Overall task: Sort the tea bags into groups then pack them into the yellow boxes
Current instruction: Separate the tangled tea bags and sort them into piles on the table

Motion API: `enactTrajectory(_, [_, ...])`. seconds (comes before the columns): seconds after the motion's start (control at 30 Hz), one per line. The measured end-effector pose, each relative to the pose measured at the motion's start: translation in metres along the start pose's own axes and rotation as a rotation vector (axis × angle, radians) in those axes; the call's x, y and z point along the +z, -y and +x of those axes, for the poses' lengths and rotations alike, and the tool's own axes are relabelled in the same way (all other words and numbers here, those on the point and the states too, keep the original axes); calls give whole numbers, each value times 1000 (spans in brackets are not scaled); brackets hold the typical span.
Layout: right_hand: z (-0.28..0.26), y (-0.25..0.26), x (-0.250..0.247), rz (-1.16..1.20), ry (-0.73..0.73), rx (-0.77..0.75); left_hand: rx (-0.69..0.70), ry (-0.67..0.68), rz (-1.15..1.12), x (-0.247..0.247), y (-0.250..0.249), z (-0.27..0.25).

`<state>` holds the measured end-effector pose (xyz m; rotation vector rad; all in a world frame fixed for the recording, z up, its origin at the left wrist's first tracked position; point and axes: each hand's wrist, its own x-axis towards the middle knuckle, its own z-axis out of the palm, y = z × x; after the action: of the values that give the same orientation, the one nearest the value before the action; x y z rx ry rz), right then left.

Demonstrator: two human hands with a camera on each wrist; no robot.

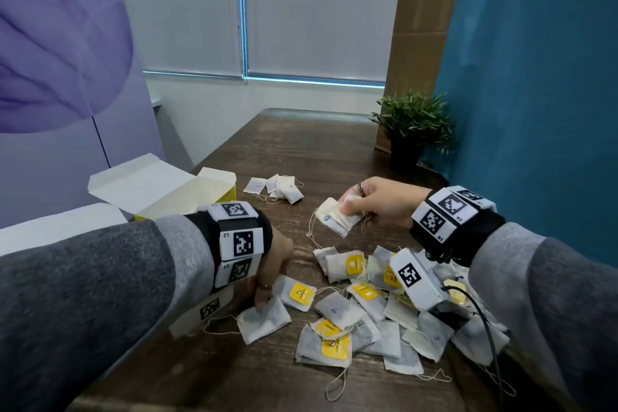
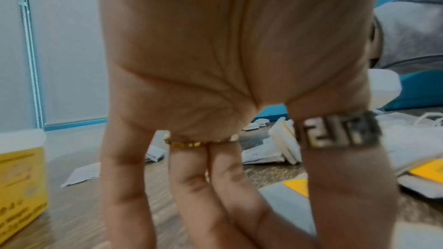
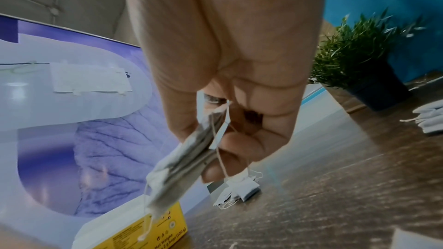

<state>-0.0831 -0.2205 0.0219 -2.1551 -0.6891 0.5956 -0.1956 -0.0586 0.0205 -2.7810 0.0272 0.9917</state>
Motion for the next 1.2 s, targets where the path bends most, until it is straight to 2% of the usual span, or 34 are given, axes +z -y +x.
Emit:
enactTrajectory(0.07, [-1,-2,-2,22,-20,5,-39,-28,-46,1,0,-3])
enactTrajectory(0.2, [-5,-6,-2,-1,-44,4,-64,55,-248,7,-1,-2])
enactTrajectory(0.3, [-8,-7,0,-31,-29,-5,-67,-19,-153,10,-6,-1])
enactTrajectory(0.4, [-12,-5,0,-47,-38,-15,-72,-8,-154,6,-9,-4])
enactTrajectory(0.53, [-17,-2,-7,50,-86,-30,-88,-108,-125,-14,2,-14])
enactTrajectory(0.7, [-24,1,-14,198,-163,-85,-51,-286,-511,-42,26,-22])
enactTrajectory(0.87, [-27,-1,-11,403,-231,-99,93,-620,-985,-34,28,-2])
enactTrajectory(0.97, [-24,-1,-7,646,-157,-47,123,-816,-1169,-22,25,18])
enactTrajectory(1.07, [-23,2,-5,802,-56,-41,163,-868,-1336,-15,17,33])
enactTrajectory(1.2, [-17,3,-2,895,-86,-14,249,-878,-1423,-14,1,36])
